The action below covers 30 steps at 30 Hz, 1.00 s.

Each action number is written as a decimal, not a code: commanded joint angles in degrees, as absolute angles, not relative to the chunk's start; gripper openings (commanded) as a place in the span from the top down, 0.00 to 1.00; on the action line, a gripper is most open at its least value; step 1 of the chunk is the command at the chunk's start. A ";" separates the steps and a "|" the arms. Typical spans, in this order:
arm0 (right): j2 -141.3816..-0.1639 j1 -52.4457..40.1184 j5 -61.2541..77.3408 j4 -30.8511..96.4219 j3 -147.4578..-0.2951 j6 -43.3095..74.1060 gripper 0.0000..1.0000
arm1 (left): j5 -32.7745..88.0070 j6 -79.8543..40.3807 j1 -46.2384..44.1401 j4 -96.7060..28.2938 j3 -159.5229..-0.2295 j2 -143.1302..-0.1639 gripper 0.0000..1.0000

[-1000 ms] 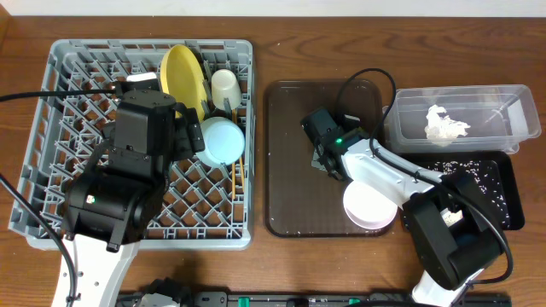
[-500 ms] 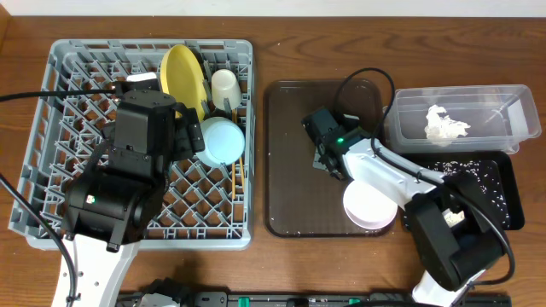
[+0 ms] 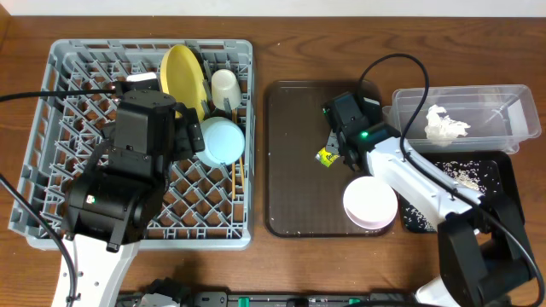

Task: Sort waste into correct bins and load items into the dishwasher rack
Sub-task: 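Lower the right gripper and pinch the Apollo Pandan cake wrapper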

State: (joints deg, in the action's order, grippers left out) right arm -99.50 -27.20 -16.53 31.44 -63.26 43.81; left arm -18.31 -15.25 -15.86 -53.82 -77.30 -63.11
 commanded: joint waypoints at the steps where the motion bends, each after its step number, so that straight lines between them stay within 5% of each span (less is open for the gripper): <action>1: -101.91 -26.41 -17.76 30.52 -63.61 43.22 0.46 | -18.46 -15.77 -15.70 -53.95 -77.47 -63.22 0.06; 23: -107.28 -26.89 -15.99 28.51 -63.57 43.20 0.42 | -18.46 -15.77 -15.70 -53.95 -77.47 -63.22 0.06; 30: -107.48 -27.07 -16.01 28.03 -63.55 43.22 0.34 | -18.46 -15.77 -15.70 -53.95 -77.47 -63.22 0.06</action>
State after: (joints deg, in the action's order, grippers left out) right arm -106.52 -26.92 -15.38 28.49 -63.26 43.42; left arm -18.31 -15.25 -15.86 -53.82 -77.30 -63.11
